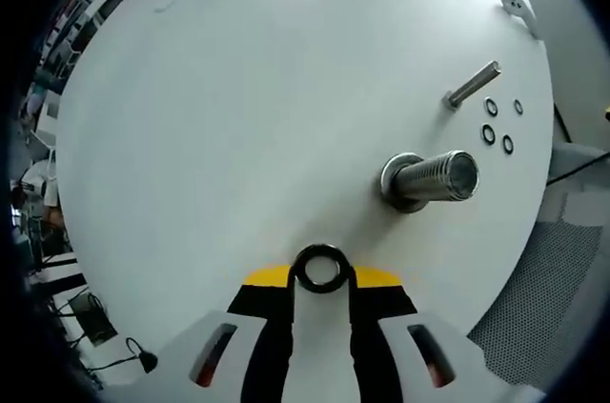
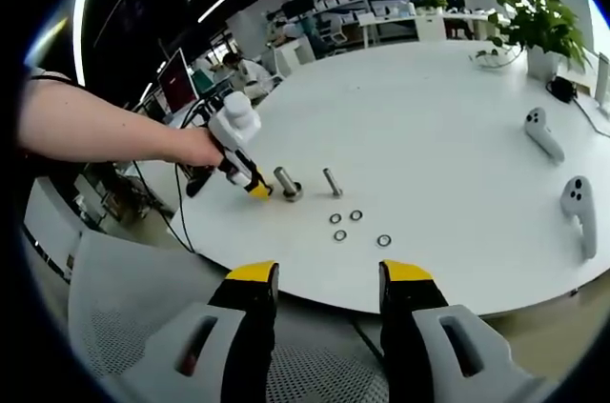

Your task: Place the washer onto the threaded stud by aligning its center hole with the stud, sliding it down to the base, and recovering from edge contact or off-axis alignment until the washer reaches the visible bottom stop.

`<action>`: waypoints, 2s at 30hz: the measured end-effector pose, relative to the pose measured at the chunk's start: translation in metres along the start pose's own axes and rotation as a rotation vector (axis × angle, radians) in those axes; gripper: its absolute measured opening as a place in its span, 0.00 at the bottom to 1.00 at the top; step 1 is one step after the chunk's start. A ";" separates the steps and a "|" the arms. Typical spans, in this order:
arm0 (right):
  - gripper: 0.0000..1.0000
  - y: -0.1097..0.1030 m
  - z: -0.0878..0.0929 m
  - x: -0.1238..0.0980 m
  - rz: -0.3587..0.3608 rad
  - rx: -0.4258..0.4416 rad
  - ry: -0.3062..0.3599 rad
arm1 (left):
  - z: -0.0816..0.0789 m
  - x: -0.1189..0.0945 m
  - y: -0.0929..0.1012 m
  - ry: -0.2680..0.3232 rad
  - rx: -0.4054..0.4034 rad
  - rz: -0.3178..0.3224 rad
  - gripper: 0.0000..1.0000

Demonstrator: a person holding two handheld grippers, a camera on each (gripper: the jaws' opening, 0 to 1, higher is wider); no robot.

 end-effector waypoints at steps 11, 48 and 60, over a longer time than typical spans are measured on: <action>0.44 0.003 -0.001 0.000 0.000 0.002 0.000 | 0.001 0.000 0.002 0.012 0.053 -0.003 0.18; 0.44 0.004 -0.001 -0.001 0.008 0.009 0.006 | -0.044 -0.073 0.045 0.139 0.384 0.001 0.18; 0.44 0.004 -0.002 -0.001 0.007 0.015 0.015 | -0.051 -0.065 0.053 0.107 0.436 -0.002 0.18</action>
Point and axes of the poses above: the point that each gripper's makers call its tool centre point, and the gripper's own axes: x roughly forward along the fingers, y roughly to its right, z roughly out of its underside, the point moved 5 cm from there along -x, roughly backward along the fingers, and after that the axes turned 6 degrees about -y, right-handed, at the moved point
